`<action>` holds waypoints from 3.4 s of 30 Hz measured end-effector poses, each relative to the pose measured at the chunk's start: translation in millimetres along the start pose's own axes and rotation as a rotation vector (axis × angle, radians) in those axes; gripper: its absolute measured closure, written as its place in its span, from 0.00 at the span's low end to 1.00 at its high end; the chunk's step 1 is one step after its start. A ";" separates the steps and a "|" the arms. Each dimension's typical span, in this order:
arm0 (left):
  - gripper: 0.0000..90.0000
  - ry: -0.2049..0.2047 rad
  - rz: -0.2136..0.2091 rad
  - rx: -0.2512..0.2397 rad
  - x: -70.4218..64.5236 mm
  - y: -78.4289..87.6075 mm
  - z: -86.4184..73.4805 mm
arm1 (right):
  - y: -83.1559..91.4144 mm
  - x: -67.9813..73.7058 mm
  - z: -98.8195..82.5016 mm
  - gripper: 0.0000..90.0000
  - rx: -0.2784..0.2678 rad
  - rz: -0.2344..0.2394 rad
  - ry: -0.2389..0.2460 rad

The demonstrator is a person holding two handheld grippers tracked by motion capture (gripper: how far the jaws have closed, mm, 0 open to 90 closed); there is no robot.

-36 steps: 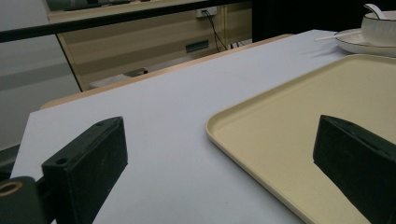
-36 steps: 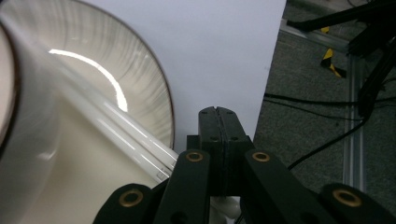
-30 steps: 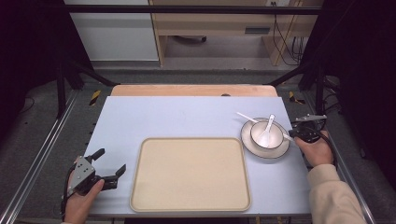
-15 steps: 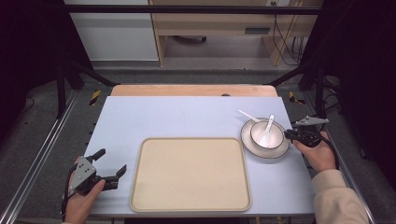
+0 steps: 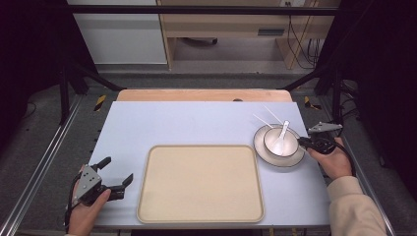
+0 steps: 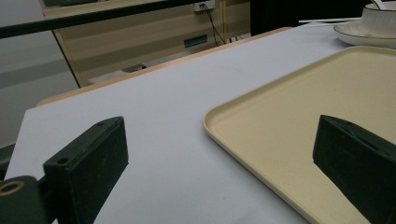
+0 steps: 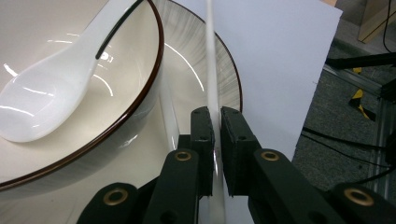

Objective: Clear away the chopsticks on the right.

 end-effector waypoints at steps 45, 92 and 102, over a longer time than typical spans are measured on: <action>0.04 0.012 0.032 0.001 7.5 3.7 -0.8 | 113.4 143.3 56.7 0.94 -0.346 -0.020 0.056; 0.04 0.015 0.020 -0.008 4.8 5.2 2.2 | 47.2 314.8 -17.7 0.93 -0.065 0.092 -0.014; 0.04 0.013 0.030 -0.004 4.8 4.5 4.1 | 59.2 295.0 -7.6 0.72 -0.168 0.095 -0.103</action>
Point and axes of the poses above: each handheld gripper's, and its own axes: y roughly backward along the jaws, z roughly out of its top, x roughly to its left, the point moved 7 cm from there along -y, roughly forward along the jaws
